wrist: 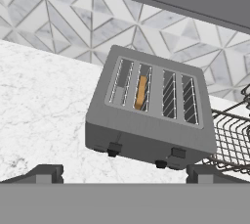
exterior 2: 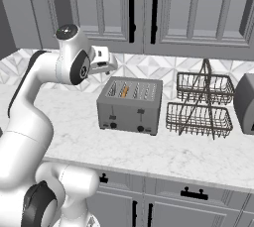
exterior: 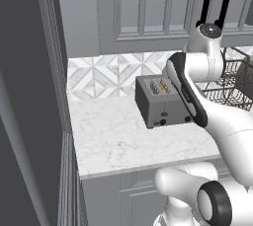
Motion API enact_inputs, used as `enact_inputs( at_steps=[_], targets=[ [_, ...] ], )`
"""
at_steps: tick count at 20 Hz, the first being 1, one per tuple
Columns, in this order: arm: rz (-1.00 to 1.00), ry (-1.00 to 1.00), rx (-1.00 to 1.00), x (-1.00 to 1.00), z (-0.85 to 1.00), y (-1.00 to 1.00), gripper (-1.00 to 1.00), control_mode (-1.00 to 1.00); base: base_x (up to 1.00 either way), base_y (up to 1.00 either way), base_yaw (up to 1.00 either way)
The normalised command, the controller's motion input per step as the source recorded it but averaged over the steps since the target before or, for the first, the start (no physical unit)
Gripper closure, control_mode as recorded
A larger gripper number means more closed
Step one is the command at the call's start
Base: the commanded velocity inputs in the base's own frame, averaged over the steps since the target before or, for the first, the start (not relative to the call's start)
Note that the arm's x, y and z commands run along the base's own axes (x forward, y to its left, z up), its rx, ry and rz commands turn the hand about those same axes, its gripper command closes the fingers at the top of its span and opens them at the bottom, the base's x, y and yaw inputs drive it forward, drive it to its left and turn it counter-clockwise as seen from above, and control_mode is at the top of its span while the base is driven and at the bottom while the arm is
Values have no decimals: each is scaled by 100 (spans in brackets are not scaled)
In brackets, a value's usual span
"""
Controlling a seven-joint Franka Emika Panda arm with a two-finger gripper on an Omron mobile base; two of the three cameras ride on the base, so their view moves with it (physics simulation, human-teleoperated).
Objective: Start the toaster. Once the lever pops up, take the bread to the plate on the dining counter.
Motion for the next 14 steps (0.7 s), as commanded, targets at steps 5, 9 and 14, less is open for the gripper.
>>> enact_inputs(
  at_steps=[5,9,14],
  targets=[
    [0,0,0,0,0,0,-100,-100,0,0,0],
    [0,0,0,0,0,0,-100,-100,0,0,0],
    [0,0,0,0,0,0,-100,-100,0,0,0]
  ],
)
